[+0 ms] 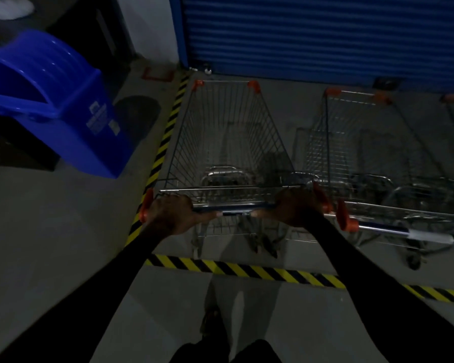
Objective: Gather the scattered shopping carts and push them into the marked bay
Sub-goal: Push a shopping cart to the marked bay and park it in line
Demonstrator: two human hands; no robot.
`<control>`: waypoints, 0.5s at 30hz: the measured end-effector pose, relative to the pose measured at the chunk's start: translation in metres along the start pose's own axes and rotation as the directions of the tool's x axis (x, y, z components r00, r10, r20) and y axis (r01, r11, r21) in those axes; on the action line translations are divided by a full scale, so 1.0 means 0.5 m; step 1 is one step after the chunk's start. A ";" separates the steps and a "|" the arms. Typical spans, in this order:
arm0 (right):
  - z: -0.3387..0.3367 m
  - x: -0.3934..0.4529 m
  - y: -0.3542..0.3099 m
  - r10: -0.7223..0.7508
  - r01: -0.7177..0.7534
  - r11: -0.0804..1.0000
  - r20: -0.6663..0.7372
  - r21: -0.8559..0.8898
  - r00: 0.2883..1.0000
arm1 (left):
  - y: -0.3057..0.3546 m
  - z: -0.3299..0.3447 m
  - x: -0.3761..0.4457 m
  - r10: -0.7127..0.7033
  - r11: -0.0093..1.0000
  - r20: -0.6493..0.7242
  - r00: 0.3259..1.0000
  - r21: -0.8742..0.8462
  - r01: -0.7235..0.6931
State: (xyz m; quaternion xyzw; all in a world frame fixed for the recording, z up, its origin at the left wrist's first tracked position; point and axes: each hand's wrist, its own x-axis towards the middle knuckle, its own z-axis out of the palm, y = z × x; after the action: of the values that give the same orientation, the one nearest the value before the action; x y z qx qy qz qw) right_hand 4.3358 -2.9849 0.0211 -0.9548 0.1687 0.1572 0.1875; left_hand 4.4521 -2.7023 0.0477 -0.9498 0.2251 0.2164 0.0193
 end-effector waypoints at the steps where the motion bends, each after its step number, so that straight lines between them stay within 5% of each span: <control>1: -0.002 0.027 0.006 -0.017 0.017 1.000 -0.015 0.005 1.000 | -0.001 -0.010 0.022 -0.002 1.000 -0.006 1.000 -0.006 0.002; 9: -0.058 0.157 0.022 -0.056 0.052 0.986 -0.020 -0.160 0.998 | 0.020 -0.050 0.133 -0.030 0.998 0.005 1.000 -0.049 0.030; 15: -0.087 0.172 0.034 -0.007 0.006 0.999 0.021 0.048 1.000 | 0.022 -0.047 0.180 -0.044 0.999 -0.031 0.999 0.016 0.045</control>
State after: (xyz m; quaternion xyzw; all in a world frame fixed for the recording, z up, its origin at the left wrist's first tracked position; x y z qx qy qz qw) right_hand 4.4163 -3.0402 0.0229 -0.9488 0.1673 0.1627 0.2129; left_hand 4.5290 -2.7529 0.0317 -0.9576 0.2059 0.1995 0.0288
